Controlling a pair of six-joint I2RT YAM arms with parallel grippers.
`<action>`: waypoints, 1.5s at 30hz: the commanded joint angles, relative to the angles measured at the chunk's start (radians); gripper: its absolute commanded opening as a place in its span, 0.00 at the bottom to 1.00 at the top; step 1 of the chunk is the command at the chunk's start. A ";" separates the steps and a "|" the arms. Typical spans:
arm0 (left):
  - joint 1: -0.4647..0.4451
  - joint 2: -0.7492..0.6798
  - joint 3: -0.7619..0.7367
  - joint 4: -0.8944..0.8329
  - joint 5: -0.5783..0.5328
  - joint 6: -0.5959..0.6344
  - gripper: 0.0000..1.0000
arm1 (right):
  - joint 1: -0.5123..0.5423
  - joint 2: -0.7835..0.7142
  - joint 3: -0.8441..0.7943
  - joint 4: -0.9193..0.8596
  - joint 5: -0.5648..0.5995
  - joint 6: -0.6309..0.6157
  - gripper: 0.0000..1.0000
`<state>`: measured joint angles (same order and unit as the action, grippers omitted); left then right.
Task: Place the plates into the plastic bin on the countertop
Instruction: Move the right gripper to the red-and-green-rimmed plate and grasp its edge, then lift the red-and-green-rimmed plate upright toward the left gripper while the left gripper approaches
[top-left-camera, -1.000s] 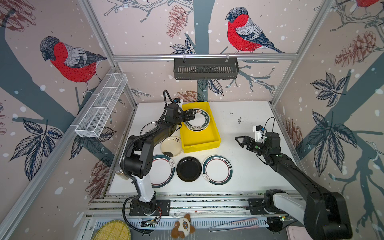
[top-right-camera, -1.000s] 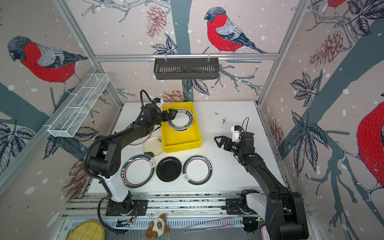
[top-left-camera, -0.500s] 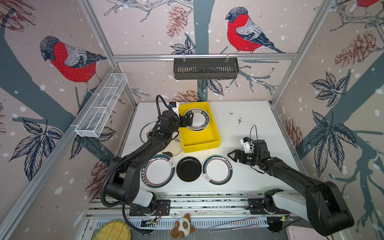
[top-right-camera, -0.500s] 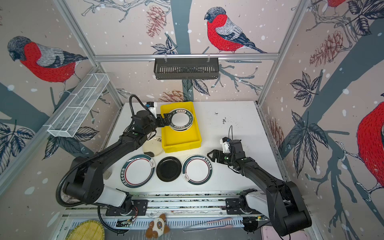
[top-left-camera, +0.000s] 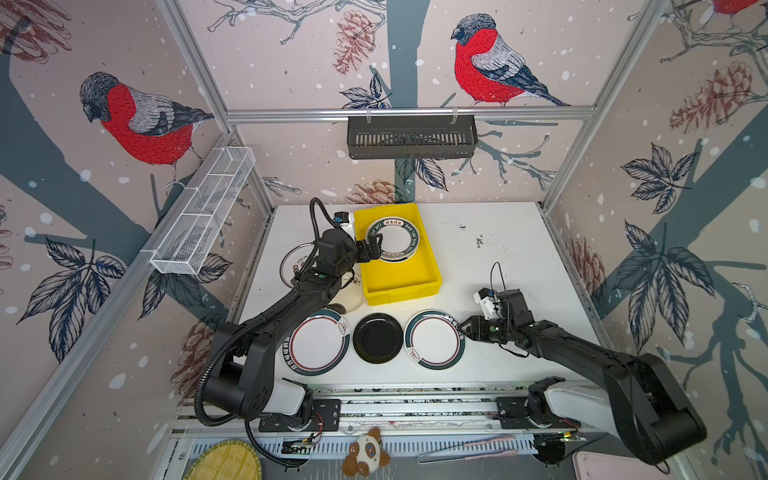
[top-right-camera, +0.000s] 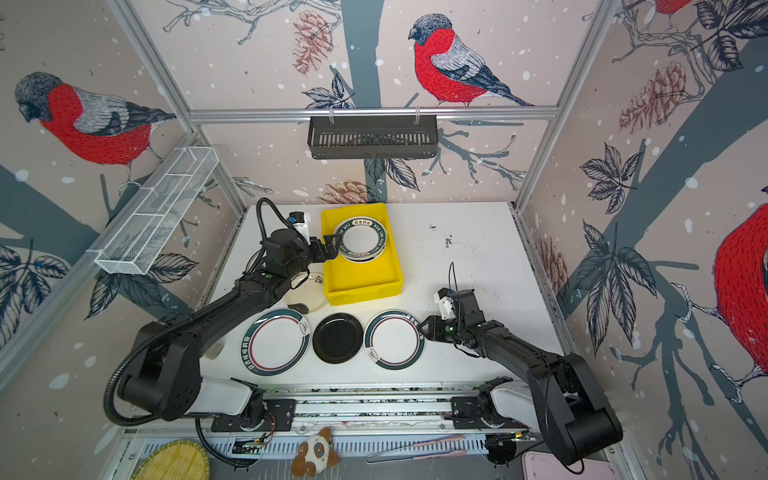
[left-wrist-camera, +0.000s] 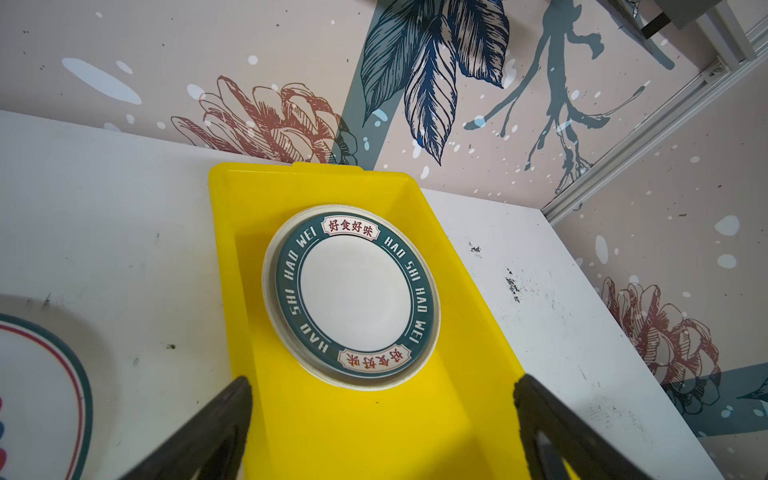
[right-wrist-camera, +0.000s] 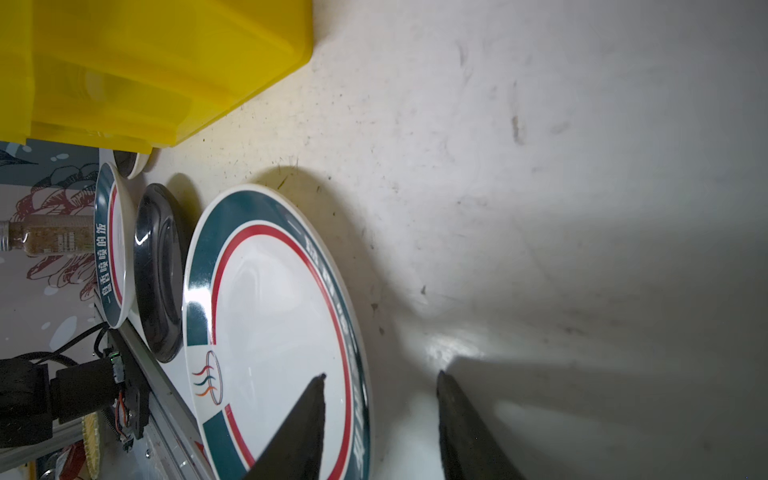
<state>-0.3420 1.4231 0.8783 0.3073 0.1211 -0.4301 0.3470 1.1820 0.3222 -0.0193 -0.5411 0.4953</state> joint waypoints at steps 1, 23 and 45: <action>0.000 0.012 0.017 0.035 0.011 0.001 0.97 | 0.010 -0.013 -0.003 -0.014 -0.011 0.000 0.42; 0.001 0.057 0.038 0.046 0.027 0.001 0.97 | 0.069 0.062 0.005 0.006 0.051 0.013 0.14; -0.011 0.024 -0.036 0.082 0.005 -0.005 0.97 | -0.049 -0.150 -0.006 0.002 0.099 0.089 0.00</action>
<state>-0.3504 1.4612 0.8494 0.3504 0.1532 -0.4377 0.3260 1.0660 0.3229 -0.0105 -0.4900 0.5579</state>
